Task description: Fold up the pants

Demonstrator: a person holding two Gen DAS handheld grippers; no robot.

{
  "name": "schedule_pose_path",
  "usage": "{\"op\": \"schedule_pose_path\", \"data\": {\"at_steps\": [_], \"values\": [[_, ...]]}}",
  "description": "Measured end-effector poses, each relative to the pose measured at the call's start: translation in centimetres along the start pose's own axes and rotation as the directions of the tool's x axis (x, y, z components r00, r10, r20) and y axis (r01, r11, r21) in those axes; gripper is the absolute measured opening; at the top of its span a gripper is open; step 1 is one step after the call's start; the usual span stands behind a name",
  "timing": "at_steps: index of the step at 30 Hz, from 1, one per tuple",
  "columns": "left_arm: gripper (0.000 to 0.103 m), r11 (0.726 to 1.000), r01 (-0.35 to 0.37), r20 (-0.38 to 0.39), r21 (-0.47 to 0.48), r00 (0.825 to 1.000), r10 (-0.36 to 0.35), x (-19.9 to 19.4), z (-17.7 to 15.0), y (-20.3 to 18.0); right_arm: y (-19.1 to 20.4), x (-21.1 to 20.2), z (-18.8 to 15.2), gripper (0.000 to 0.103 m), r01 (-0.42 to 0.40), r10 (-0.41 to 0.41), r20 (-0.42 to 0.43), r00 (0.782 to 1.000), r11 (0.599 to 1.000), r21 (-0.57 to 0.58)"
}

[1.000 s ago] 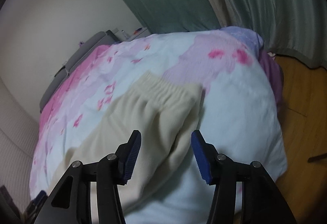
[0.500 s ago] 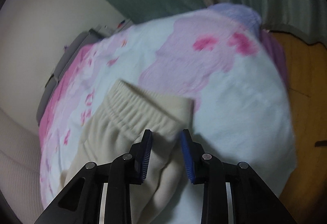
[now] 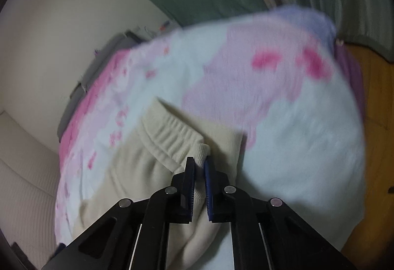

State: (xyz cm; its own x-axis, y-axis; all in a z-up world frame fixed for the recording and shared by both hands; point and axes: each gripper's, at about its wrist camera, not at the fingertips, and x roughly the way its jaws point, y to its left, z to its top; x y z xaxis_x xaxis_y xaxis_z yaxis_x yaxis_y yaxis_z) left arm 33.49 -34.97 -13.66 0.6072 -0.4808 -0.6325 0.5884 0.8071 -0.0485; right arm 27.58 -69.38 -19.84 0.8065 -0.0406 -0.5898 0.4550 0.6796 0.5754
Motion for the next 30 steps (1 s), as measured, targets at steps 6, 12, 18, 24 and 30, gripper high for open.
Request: {"op": "schedule_pose_path", "data": {"at_steps": [6, 12, 18, 24, 30], "values": [[0.057, 1.000, 0.018, 0.017, 0.006, 1.000, -0.018, 0.1, 0.9, -0.9, 1.2, -3.7, 2.4, 0.007, -0.013, 0.018, 0.105, 0.994, 0.999, -0.048], [0.057, 1.000, 0.015, 0.000, 0.023, 1.000, -0.015, 0.5, 0.4, -1.1, -2.9, 0.2, -0.3, 0.011, 0.042, -0.042, -0.017, 0.999, 0.998, 0.045], [0.057, 1.000, 0.017, -0.006, 0.019, 1.000, -0.017, 0.9, 0.4, -1.3, -2.5, 0.5, 0.5, 0.064, 0.117, -0.118, -0.004, 0.993, 0.993, -0.025], [0.057, 0.999, 0.029, -0.009, 0.025, 1.000, -0.029, 1.0, 0.2, -1.8, -3.0, 2.8, 0.8, 0.047, -0.054, 0.054, -0.054, 0.997, 0.999, 0.009], [0.057, 1.000, 0.011, -0.018, 0.001, 1.000, -0.011, 1.6, 0.4, -1.1, -1.4, 2.7, 0.5, 0.044, -0.017, 0.014, -0.070, 0.997, 0.999, -0.043]]}}
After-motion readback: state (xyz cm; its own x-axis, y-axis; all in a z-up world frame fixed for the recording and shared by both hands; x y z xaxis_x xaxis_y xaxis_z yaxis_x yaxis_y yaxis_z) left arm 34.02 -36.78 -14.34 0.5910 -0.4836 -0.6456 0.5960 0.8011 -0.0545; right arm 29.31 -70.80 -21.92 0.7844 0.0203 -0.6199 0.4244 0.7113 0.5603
